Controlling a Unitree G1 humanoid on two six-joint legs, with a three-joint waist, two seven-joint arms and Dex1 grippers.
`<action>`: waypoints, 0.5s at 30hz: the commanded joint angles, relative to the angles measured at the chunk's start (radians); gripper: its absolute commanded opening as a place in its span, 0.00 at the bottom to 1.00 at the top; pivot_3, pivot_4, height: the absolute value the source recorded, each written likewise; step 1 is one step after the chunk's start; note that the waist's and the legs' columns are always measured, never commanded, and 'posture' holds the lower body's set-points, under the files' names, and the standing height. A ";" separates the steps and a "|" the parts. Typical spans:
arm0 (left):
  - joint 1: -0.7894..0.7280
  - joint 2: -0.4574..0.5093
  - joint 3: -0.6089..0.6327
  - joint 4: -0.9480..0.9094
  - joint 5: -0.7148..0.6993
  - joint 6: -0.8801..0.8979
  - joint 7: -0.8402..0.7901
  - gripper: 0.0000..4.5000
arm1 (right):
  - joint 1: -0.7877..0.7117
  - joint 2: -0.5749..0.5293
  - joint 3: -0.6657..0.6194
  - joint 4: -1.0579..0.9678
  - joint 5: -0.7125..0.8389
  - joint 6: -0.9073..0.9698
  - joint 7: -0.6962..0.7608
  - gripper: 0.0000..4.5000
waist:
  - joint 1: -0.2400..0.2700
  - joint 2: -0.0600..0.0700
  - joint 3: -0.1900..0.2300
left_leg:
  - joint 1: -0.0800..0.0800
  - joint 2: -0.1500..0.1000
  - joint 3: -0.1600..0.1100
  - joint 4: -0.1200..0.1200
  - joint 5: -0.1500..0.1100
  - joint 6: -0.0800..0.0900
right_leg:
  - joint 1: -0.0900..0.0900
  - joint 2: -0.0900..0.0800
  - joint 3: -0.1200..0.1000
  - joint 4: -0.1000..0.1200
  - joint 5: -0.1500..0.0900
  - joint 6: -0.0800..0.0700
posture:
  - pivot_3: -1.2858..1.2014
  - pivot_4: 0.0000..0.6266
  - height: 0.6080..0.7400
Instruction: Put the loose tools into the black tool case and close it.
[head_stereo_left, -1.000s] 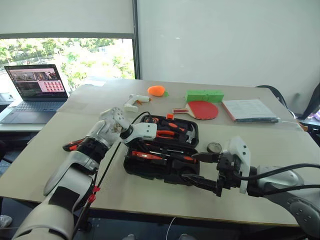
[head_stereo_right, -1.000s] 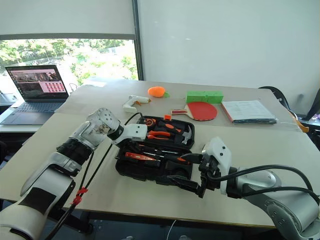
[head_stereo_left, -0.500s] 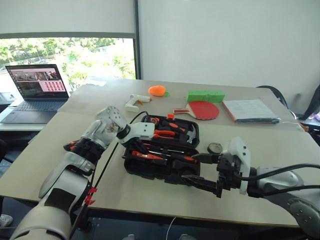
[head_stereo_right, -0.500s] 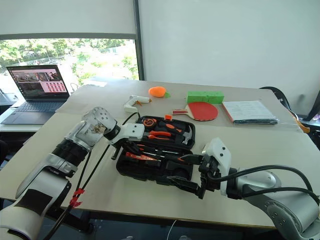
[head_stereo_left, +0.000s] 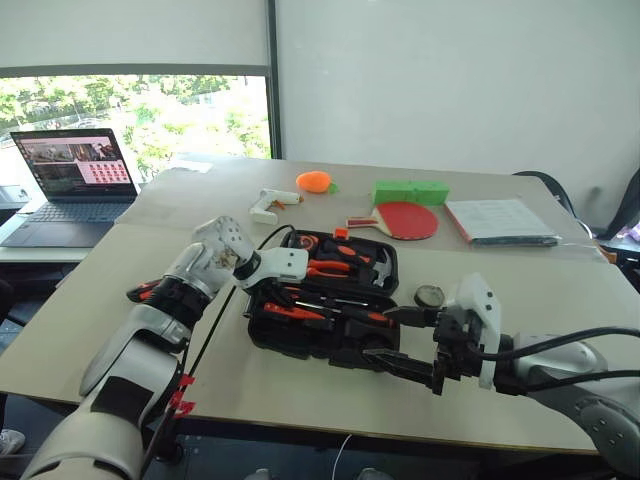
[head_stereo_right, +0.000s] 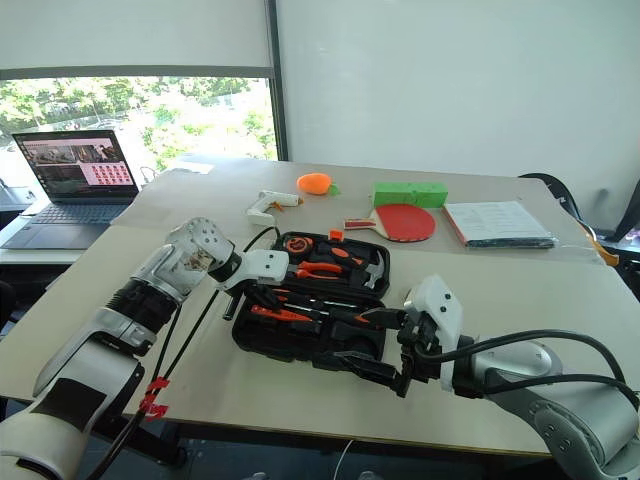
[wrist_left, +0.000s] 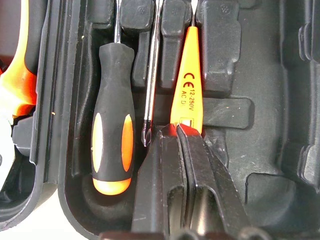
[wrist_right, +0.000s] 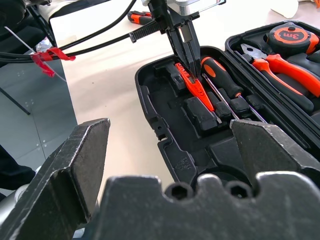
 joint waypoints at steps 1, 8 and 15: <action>-0.004 0.034 0.067 -0.087 -0.054 0.083 -0.023 0.02 | -0.011 -0.007 -0.020 -0.027 0.018 -0.006 -0.001 1.00 | 0.000 0.000 0.000 | 0.000 0.000 0.000 0.000 0.000 0.000 | 0.000 0.000 0.000 0.000 0.000 0.000 | 0.52 0.24 0.97; 0.074 0.205 0.214 -0.150 -0.087 0.203 0.067 0.25 | -0.052 -0.035 -0.023 -0.013 -0.006 -0.030 0.045 1.00 | -0.008 0.000 0.000 | 0.001 0.000 -0.002 -0.001 0.000 0.000 | -0.001 0.000 0.000 0.001 0.000 0.000 | 0.52 0.24 0.97; 0.215 0.446 0.322 -0.078 -0.079 0.164 0.160 0.80 | -0.167 -0.071 -0.006 0.036 0.003 -0.030 0.128 1.00 | -0.023 0.000 0.001 | 0.002 0.002 -0.005 -0.002 0.000 0.000 | -0.001 0.000 0.000 0.003 0.000 -0.001 | 0.52 0.24 0.97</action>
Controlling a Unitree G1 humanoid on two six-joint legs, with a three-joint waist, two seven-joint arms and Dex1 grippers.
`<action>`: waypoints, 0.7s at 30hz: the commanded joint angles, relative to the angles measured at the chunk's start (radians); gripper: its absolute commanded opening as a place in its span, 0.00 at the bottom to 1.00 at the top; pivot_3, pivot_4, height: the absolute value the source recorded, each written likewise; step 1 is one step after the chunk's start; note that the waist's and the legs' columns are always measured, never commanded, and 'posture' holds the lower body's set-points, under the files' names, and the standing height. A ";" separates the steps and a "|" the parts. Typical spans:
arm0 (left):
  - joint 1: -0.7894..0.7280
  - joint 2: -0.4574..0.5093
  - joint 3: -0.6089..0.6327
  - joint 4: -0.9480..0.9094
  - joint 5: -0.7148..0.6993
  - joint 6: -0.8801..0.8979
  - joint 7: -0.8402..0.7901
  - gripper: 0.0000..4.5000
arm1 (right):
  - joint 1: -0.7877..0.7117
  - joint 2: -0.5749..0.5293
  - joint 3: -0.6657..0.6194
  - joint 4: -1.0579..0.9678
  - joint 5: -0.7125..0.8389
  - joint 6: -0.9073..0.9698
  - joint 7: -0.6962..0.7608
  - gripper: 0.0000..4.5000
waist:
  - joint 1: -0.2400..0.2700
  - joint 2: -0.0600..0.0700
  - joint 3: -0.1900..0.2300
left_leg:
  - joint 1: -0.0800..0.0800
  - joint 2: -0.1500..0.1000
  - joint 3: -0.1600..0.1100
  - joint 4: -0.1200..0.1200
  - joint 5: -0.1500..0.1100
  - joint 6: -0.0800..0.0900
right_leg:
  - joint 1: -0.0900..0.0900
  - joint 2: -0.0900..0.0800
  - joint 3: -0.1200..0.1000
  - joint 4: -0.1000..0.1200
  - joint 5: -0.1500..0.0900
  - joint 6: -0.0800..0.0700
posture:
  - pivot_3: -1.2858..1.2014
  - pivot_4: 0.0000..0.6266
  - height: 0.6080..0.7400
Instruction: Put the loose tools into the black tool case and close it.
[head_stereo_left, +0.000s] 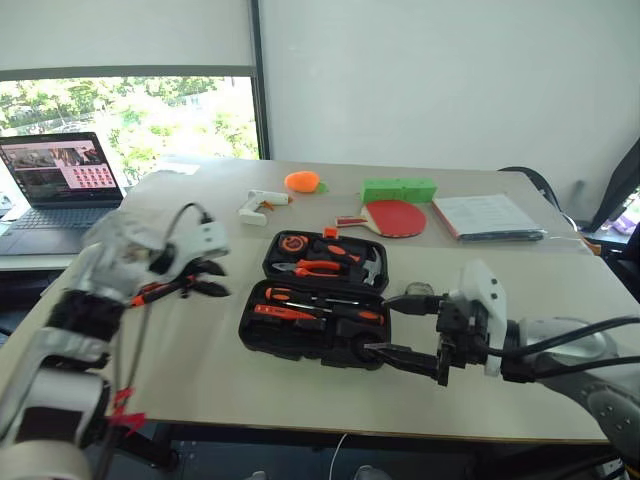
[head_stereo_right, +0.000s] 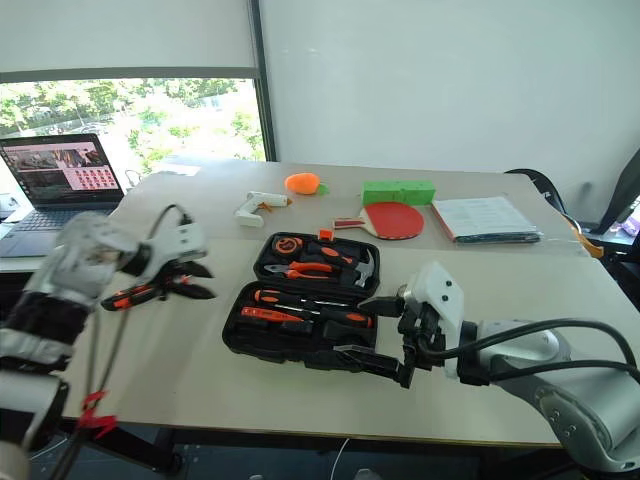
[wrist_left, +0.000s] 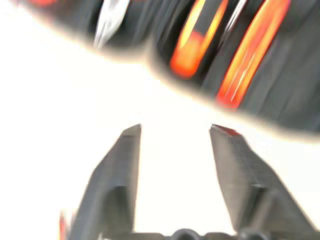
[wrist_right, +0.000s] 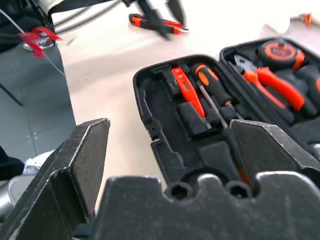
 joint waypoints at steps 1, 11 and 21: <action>0.007 0.085 0.062 0.077 0.005 -0.058 0.058 0.87 | -0.050 -0.012 -0.003 0.019 0.001 -0.028 0.050 1.00 | 0.009 0.000 0.000 | 0.000 0.000 0.000 0.000 0.000 0.000 | 0.000 -0.001 0.000 0.000 0.000 0.000 | 0.52 0.24 0.97; -0.257 0.050 -0.020 0.600 0.120 -0.389 0.118 0.98 | -0.128 0.016 0.059 0.075 -0.031 -0.027 0.098 1.00 | 0.043 -0.003 0.001 | -0.004 -0.001 0.004 0.002 0.000 0.000 | 0.001 -0.002 -0.007 -0.004 0.000 0.000 | 0.52 0.24 0.97; -0.350 -0.090 -0.127 0.843 0.268 -0.492 0.260 0.98 | -0.067 0.026 0.009 -0.014 0.003 0.003 0.016 1.00 | 0.039 -0.003 0.001 | -0.008 -0.001 0.002 0.001 0.000 0.000 | -0.001 -0.002 -0.009 -0.006 0.000 0.000 | 0.52 0.24 0.97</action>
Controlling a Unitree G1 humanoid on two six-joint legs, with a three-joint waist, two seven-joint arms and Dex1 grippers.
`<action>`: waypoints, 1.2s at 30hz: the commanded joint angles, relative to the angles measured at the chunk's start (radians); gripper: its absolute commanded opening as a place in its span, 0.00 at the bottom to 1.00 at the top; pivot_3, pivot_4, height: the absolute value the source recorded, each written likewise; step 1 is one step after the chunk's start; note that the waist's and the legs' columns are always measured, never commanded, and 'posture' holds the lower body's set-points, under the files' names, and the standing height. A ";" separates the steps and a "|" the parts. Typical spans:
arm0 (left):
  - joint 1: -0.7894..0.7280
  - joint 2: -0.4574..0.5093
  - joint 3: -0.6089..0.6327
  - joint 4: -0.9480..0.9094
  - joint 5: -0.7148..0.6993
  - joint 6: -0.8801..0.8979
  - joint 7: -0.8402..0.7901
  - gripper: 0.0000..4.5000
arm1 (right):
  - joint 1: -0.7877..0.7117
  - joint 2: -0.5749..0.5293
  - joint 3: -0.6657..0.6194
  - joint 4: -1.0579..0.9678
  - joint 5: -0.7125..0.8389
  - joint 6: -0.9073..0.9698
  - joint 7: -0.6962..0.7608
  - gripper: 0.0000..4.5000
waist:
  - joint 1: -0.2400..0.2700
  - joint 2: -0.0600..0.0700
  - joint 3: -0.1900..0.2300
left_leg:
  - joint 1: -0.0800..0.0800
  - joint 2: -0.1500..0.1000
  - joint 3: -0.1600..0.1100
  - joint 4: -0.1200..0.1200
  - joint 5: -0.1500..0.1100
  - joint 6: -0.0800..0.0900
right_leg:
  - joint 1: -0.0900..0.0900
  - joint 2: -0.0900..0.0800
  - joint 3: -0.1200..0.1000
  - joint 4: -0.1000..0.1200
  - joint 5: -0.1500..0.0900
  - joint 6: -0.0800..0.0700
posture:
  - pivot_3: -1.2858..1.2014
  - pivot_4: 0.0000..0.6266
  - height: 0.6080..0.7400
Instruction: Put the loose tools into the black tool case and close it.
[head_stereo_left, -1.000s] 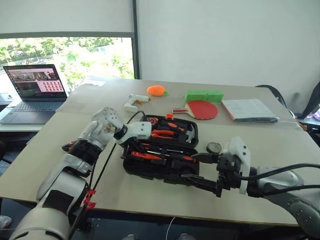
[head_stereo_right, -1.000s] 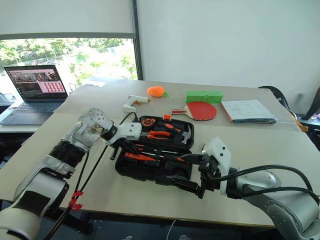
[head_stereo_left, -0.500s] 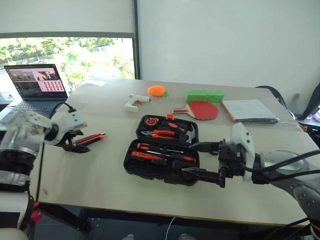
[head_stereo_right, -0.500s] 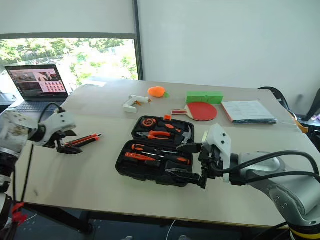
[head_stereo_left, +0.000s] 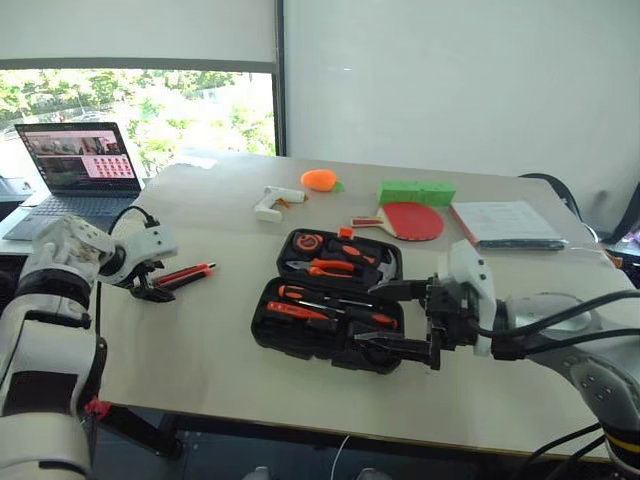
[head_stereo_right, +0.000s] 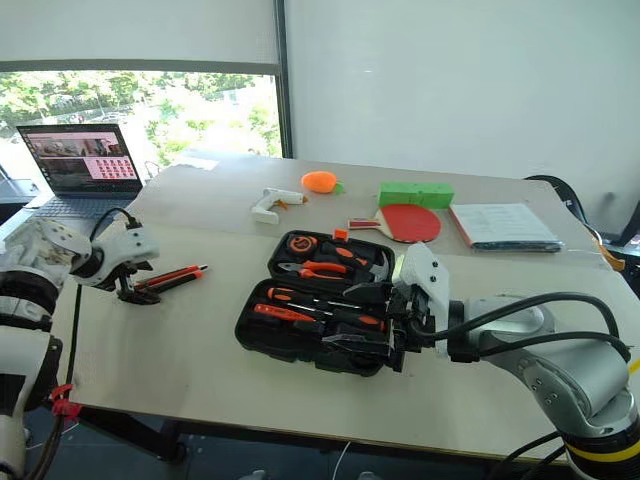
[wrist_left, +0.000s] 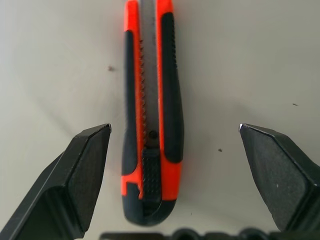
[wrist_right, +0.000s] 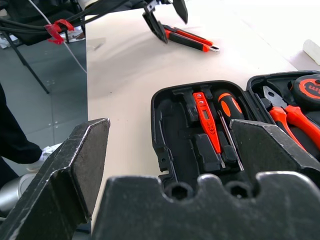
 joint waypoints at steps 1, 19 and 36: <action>-0.030 -0.018 -0.024 0.042 0.054 -0.021 0.109 0.98 | 0.024 -0.001 -0.057 -0.060 0.041 0.004 -0.031 1.00 | 0.000 0.000 0.000 | 0.000 0.000 0.000 0.000 0.000 0.000 | 0.000 0.000 0.000 0.000 0.000 0.000 | 0.52 0.24 0.97; -0.031 -0.049 0.036 0.087 0.039 0.096 0.071 0.36 | 0.042 -0.028 -0.073 -0.070 0.080 0.003 -0.074 1.00 | -0.006 0.000 0.000 | 0.004 0.000 -0.002 0.001 0.000 0.000 | 0.004 0.000 -0.002 0.001 0.001 -0.001 | 0.52 0.24 0.97; -0.151 -0.148 0.092 -0.241 -0.118 0.117 -0.314 0.35 | 0.114 -0.070 -0.064 -0.058 0.020 -0.024 -0.008 1.00 | 0.014 0.000 0.000 | -0.004 -0.001 -0.006 0.003 0.000 0.000 | 0.002 -0.001 -0.007 -0.001 0.001 0.000 | 0.52 0.24 0.97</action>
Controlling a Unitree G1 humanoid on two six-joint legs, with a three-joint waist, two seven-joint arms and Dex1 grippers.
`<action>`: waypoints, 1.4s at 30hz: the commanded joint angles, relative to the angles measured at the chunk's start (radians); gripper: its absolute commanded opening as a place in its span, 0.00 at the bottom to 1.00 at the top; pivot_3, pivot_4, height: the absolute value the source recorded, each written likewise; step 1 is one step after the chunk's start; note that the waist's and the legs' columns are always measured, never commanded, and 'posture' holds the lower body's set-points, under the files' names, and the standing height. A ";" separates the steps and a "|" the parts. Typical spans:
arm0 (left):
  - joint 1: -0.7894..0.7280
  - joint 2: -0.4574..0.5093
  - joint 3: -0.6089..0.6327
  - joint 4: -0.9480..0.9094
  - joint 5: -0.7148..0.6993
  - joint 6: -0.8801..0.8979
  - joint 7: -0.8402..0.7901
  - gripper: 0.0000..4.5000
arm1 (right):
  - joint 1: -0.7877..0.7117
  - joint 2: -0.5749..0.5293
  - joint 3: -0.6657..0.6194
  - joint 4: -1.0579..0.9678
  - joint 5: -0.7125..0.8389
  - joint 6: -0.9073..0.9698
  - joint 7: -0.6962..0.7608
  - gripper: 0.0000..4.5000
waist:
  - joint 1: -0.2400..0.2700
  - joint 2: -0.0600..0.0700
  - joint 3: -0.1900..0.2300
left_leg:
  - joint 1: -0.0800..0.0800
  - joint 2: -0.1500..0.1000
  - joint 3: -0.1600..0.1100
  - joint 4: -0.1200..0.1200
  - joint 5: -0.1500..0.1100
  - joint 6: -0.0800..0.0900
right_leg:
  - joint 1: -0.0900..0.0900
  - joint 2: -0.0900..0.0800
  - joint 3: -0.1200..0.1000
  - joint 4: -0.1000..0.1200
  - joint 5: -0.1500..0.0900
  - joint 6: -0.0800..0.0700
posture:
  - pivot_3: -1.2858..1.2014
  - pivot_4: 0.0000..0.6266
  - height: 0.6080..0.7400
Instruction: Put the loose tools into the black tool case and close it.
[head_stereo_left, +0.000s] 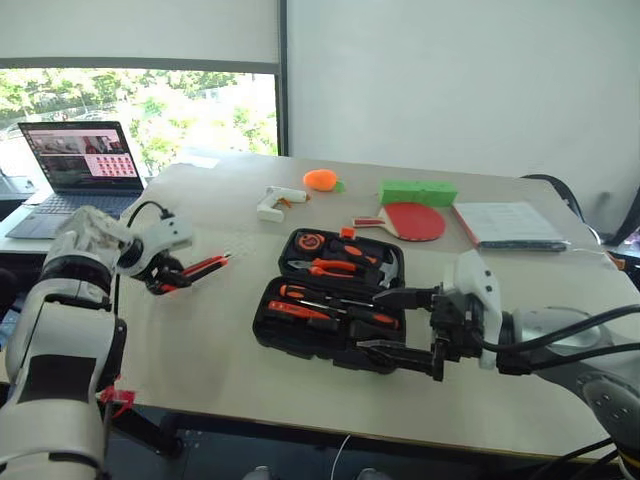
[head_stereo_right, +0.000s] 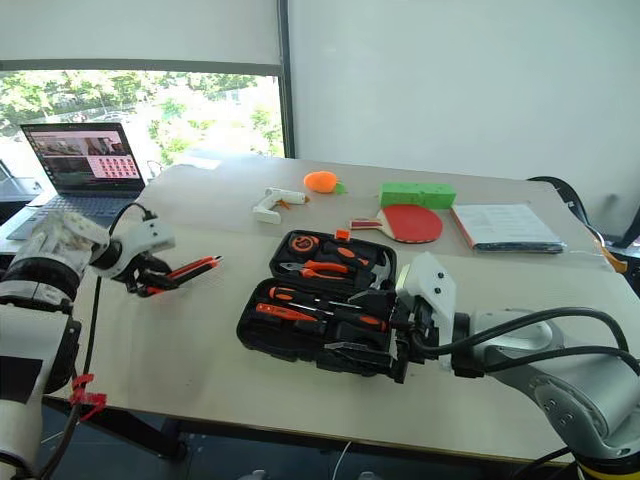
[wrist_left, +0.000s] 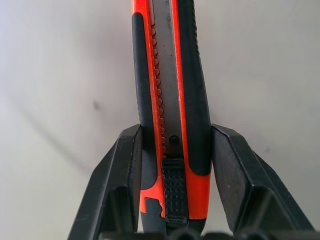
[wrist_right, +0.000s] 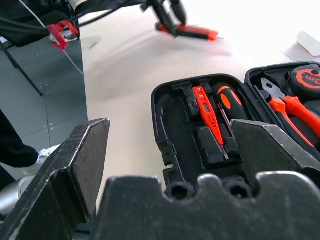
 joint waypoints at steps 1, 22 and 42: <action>-0.024 -0.057 0.009 -0.226 -0.081 0.050 -0.128 0.35 | 0.037 -0.032 -0.037 -0.010 -0.020 -0.028 0.040 1.00 | 0.004 0.000 0.000 | 0.000 0.000 0.000 0.000 0.000 0.000 | 0.000 -0.001 0.000 0.000 0.000 0.000 | 0.52 0.24 0.97; 0.309 -0.115 -0.339 -0.991 -0.116 0.256 -0.137 0.35 | 0.264 -0.017 -0.148 -0.128 -0.067 -0.061 -0.018 1.00 | -0.022 0.002 -0.001 | 0.007 0.000 -0.002 0.001 0.001 0.000 | 0.004 0.002 0.004 0.003 0.000 -0.001 | 0.52 0.24 0.97; 0.268 -0.125 -0.280 -0.988 -0.180 0.318 -0.201 0.74 | 0.219 0.008 -0.092 -0.118 -0.076 -0.054 -0.055 1.00 | -0.015 0.006 -0.003 | 0.008 0.000 -0.001 0.001 0.001 0.000 | 0.005 0.002 0.004 0.002 0.000 -0.001 | 0.52 0.24 0.97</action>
